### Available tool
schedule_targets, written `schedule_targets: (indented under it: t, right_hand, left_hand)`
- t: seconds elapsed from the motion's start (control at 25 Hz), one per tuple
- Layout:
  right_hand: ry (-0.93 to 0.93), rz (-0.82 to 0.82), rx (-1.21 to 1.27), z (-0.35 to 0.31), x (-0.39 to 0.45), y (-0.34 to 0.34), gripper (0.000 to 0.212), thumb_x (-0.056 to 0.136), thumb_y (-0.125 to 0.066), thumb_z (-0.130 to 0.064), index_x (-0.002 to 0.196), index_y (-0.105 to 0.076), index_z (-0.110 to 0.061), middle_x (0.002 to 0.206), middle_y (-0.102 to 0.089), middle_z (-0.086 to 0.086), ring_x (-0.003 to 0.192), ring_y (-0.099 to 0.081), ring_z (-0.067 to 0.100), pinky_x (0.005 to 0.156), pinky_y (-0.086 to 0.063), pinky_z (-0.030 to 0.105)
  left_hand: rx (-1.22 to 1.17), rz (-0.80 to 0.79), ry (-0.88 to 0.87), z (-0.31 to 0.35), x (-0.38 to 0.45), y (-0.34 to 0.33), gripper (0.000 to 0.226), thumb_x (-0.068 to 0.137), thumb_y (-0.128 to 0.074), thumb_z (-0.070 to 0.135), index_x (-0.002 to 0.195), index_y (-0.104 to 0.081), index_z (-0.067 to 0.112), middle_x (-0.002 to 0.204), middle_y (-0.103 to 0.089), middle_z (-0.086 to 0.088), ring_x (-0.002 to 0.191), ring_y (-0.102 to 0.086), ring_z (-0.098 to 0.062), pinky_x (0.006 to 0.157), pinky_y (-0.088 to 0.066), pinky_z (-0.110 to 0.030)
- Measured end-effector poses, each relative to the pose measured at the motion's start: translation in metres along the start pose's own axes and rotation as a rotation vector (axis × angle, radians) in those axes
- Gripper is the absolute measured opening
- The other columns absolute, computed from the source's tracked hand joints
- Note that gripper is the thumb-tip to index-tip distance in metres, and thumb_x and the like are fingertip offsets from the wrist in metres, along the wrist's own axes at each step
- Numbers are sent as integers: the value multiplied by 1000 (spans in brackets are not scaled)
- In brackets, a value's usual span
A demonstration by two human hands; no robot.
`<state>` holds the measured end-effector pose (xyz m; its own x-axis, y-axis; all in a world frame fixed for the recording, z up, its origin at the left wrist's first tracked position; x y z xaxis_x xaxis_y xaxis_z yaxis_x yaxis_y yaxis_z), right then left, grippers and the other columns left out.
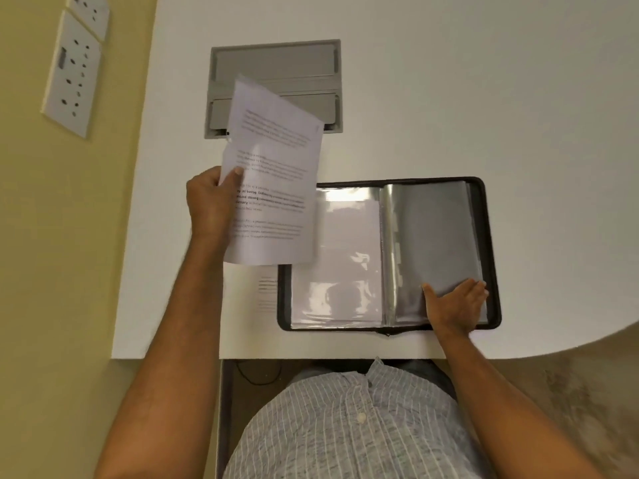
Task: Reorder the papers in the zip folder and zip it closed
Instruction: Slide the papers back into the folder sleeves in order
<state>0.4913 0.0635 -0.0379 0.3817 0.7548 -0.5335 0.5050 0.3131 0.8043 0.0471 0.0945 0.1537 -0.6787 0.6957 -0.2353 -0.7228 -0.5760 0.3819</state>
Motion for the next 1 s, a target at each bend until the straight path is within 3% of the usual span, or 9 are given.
schedule_targets:
  t: [0.08,0.16,0.36,0.52,0.64,0.76,0.88,0.96,1.0]
  right_hand:
    - [-47,-32,29,7,4,2,125,85,-62,-75,162,3,-1,172,6,17,159,4,34,127,-14,52]
    - [-38,-41,7,14,6,-1,124,87,-55,-78,162,6,-1,171,9,17,159,6,34,128,-13,52]
    - [64,34,-162,19,8,-8,105,98,-43,-71,162,-3,2,171,3,21,159,1,36,128,-12,53]
    - [237,141,-167,13,8,-9,77,101,-56,-49,159,-27,-8,171,-10,17,159,-6,35,126,-15,54]
    - [274,166,-87,6,12,-5,44,94,-70,-36,130,-53,-17,169,-20,10,157,-15,33,123,-25,57]
    - [308,156,11,1,17,6,24,88,-76,-29,93,-53,-24,164,-33,7,151,-28,31,118,-36,56]
    - [365,112,175,-2,22,21,32,84,-79,-31,82,-47,-25,129,-62,4,116,-59,24,98,-55,49]
    - [304,46,328,-7,26,33,40,81,-82,-40,93,-47,-25,98,-60,-2,85,-61,20,74,-60,42]
    - [258,4,403,-11,28,41,48,80,-84,-43,102,-46,-25,96,-57,-2,83,-60,19,69,-58,36]
  left_hand:
    - [-303,-92,127,-1,-5,-31,15,96,-69,20,99,-74,6,102,-76,-14,86,-71,-23,76,-61,-36]
    - [-438,-156,232,-14,-17,-70,15,98,-67,14,109,-72,5,110,-76,-14,93,-73,-23,82,-61,-36]
    - [-423,-313,497,-79,-61,-158,21,100,-66,16,117,-70,6,112,-76,-12,102,-73,-29,89,-60,-43]
    - [-320,-378,634,-130,-79,-184,26,98,-68,20,120,-70,5,113,-76,-13,103,-74,-30,96,-57,-51]
    - [-296,-377,662,-146,-77,-189,26,99,-67,19,119,-70,4,111,-76,-14,102,-74,-33,97,-56,-55]
    - [-309,-389,674,-150,-71,-190,23,100,-65,17,118,-70,4,111,-76,-15,103,-74,-34,97,-56,-54]
    - [-298,-379,683,-149,-68,-190,16,101,-63,16,112,-72,7,109,-77,-13,101,-74,-31,94,-58,-50]
    - [-288,-381,686,-149,-68,-189,15,101,-63,17,111,-72,9,108,-78,-11,99,-75,-29,92,-59,-48]
    - [-282,-386,683,-149,-68,-189,16,101,-63,17,112,-72,9,108,-78,-10,99,-75,-28,91,-59,-47]
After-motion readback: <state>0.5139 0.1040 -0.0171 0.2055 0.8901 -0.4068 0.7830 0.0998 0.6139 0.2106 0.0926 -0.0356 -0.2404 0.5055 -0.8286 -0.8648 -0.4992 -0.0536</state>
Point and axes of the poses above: each hand's wrist, its own x-axis towards the middle knuckle, its own y-axis out of the back of the hand, z = x × y, the point moved 1 cm from there along x, towards the middle knuckle
